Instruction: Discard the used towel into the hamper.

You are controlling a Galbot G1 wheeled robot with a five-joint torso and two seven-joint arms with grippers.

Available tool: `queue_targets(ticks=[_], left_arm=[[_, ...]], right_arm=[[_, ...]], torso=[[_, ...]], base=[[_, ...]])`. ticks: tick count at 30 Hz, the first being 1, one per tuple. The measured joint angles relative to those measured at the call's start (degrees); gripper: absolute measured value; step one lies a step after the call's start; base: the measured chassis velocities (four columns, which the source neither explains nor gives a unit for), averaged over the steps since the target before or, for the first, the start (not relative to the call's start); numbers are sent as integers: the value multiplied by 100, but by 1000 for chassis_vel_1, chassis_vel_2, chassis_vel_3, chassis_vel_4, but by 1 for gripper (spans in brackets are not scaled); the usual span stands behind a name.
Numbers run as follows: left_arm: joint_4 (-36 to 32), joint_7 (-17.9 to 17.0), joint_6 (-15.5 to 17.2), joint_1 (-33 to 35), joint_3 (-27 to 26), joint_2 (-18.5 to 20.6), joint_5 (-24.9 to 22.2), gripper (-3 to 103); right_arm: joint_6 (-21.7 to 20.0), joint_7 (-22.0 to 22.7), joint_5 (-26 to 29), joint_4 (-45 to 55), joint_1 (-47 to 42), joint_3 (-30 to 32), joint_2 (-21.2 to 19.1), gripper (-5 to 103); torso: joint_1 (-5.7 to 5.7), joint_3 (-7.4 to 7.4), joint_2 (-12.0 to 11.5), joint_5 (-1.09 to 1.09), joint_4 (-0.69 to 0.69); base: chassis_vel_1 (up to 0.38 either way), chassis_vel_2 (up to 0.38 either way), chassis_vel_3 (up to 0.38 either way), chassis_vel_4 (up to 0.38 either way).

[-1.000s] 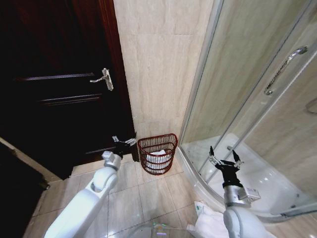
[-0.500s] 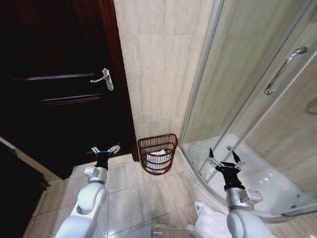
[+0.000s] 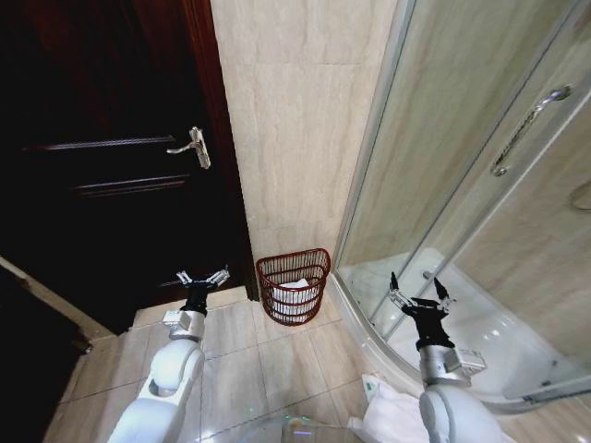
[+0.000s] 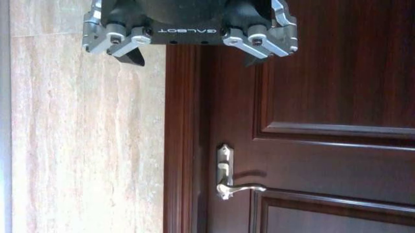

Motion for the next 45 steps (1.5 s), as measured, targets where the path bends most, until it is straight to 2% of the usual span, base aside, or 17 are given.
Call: queue_targets(ticks=[17,24,37,45], left_arm=[[-140,-33,26,-5,171,-63,94,100],[-159,-47,25,-14,207,-53,97,100],[-173,-95,21,-39,220,-15,90,100],[-158,-160,10,-20,204,25,52,100]], right_arm=[[31,82,32,187,-201,83,-1,100],[235,94,138,192,-219,86,-2,100],[207,80,124,194,-191,44,-1,100],[201,77,94,172,-208,32,-2,100]], torso=[[2,0,-1,-1,1],[-2,-1,0,1,1],[2,1,-1,0,0],[0,0,-1,1,0]], base=[[50,12,-49,-12],[102,-70,-103,60],[1,-8,-4,10],[134,-124,-142,132]])
